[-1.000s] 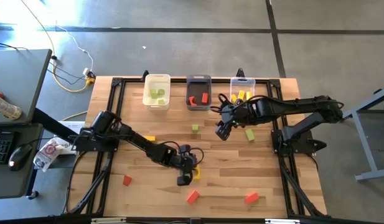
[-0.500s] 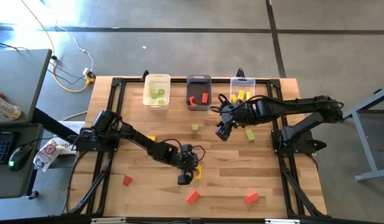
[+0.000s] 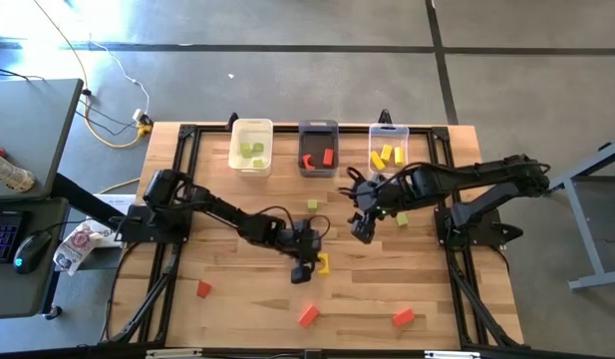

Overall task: Sort & place blocks by color
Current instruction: Put the yellow block into the transparent bin

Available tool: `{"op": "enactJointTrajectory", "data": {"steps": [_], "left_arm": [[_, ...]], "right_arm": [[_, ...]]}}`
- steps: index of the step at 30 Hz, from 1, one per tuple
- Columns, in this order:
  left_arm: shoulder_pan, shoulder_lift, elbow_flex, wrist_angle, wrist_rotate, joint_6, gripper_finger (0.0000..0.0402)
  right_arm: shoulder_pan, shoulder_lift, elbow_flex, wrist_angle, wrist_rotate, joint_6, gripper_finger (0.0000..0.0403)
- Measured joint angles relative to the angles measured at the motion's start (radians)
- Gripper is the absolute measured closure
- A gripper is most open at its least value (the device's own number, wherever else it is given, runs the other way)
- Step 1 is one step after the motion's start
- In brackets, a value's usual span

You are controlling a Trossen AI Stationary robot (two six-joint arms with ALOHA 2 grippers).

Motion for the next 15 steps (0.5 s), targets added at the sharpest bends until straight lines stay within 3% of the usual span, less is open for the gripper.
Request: {"op": "enactJointTrajectory", "data": {"steps": [15], "left_arm": [[0.087, -0.101, 0.0, 0.133, -0.083, 0.155, 0.0397]], "right_arm": [[0.023, 0.0, 0.0, 0.02, -0.11, 0.201, 0.0178]]}}
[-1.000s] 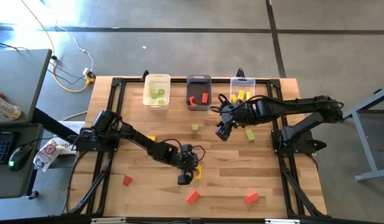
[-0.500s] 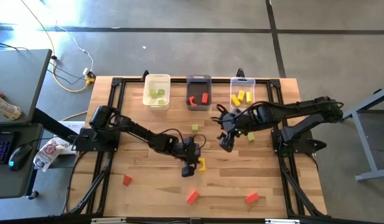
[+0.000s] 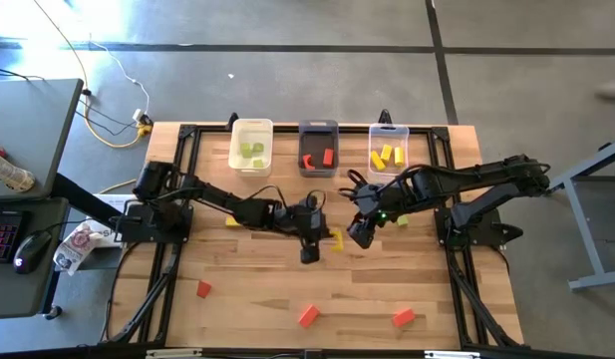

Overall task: Sort & place blocks by color
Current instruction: Put the yellow block into the transparent bin

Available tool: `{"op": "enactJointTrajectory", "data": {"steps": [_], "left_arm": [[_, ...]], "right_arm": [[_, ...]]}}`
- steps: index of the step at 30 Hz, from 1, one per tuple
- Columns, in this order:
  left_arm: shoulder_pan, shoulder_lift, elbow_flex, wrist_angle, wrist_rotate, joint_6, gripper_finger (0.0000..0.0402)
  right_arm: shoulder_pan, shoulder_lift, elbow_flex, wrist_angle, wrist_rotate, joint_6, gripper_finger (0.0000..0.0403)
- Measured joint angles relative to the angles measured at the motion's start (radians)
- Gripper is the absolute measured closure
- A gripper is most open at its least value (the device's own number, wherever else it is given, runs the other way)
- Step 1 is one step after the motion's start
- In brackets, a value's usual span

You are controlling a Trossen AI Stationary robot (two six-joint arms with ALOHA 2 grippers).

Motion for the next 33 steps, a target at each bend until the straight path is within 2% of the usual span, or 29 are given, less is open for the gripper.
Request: {"op": "enactJointTrajectory", "data": {"steps": [5, 14, 19, 24, 33], "left_arm": [[0.025, -0.056, 0.0, 0.043, -0.027, 0.074, 0.0397], [0.066, -0.163, 0.0, 0.063, -0.049, 0.16, 0.0397], [0.077, -0.207, 0.0, 0.061, -0.049, 0.184, 0.0397], [0.081, -0.228, 0.0, 0.062, -0.055, 0.194, 0.0397], [0.079, -0.232, 0.001, 0.079, -0.105, 0.23, 0.0397]], "right_arm": [[0.0, 0.0, 0.0, 0.03, -0.046, 0.047, 0.0178], [-0.002, 0.0, 0.0, 0.096, -0.034, 0.091, 0.0178], [-0.002, 0.0, 0.0, 0.098, 0.033, 0.113, 0.0178], [-0.021, -0.013, 0.0, 0.1, 0.076, 0.1, 0.0178], [-0.065, -0.046, 0.0, 0.155, 0.027, 0.073, 0.0178]]}}
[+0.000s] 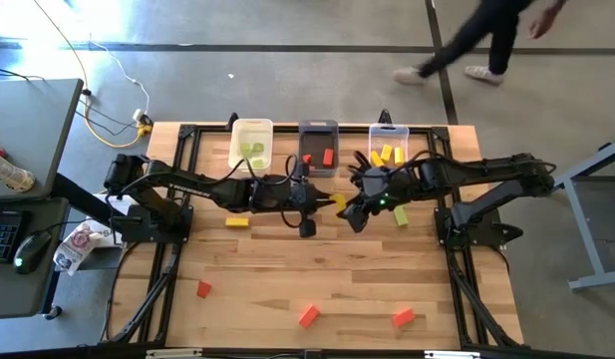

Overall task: Sort & place blocks by color
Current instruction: Put the yellow block into the transparent bin

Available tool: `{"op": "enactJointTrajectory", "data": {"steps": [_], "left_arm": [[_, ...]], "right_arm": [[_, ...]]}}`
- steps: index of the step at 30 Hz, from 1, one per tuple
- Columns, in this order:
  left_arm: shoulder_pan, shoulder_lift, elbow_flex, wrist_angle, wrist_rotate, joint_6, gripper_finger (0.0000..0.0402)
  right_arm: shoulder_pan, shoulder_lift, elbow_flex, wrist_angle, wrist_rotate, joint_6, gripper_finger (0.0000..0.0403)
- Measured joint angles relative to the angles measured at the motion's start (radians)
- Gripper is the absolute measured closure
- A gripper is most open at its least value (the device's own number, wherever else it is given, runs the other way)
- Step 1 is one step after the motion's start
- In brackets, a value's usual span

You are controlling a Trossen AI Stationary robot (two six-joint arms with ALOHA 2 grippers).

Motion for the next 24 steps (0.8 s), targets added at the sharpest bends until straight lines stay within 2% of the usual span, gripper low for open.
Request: {"op": "enactJointTrajectory", "data": {"steps": [15, 24], "left_arm": [[0.0, 0.0, 0.0, 0.1, -0.003, 0.052, 0.0397], [0.0, 0.001, 0.0, 0.1, -0.041, 0.093, 0.0397]], "right_arm": [[-0.03, 0.0, 0.0, 0.037, -0.016, 0.034, 0.0185], [-0.031, 0.0, 0.0, 0.012, -0.01, 0.045, 0.0281]]}}
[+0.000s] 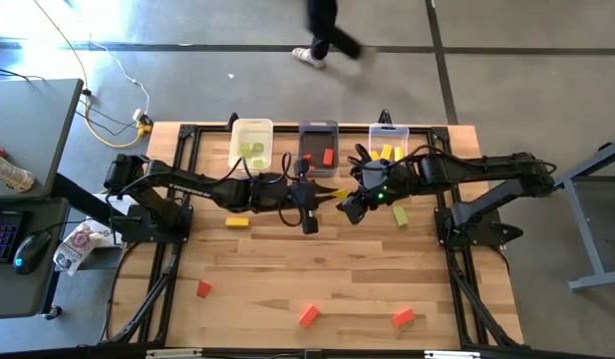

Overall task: Sort & place blocks by color
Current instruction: Put the yellow block into the transparent bin

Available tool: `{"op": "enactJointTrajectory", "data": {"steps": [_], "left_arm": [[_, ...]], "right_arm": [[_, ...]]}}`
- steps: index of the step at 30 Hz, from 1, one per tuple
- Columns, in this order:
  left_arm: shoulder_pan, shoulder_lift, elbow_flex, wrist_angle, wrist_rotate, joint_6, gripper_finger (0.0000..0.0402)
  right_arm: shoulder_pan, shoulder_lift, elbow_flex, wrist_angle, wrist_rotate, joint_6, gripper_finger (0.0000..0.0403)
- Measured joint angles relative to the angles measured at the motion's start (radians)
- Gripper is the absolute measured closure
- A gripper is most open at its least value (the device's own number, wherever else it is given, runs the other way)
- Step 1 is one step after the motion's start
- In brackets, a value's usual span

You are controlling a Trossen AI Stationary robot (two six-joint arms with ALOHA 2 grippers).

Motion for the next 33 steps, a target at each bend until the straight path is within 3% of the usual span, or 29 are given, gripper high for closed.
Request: {"op": "enactJointTrajectory", "data": {"steps": [7, 17, 24, 33], "left_arm": [[0.0, 0.002, 0.0, 0.0, -0.014, -0.001, 0.0374], [0.001, 0.002, 0.0, -0.075, -0.038, -0.014, 0.029], [0.0, -0.009, 0.0, -0.184, -0.059, -0.057, 0.0241], [-0.012, -0.087, 0.001, -0.44, -0.059, -0.148, 0.024]], "right_arm": [[0.001, 0.001, 0.0, -0.022, 0.018, -0.025, 0.0285], [0.002, 0.001, 0.001, -0.143, 0.082, -0.056, 0.0291], [0.002, 0.001, 0.001, -0.34, 0.223, -0.054, 0.0291], [0.002, 0.022, 0.001, -0.521, 0.412, -0.037, 0.0291]]}}
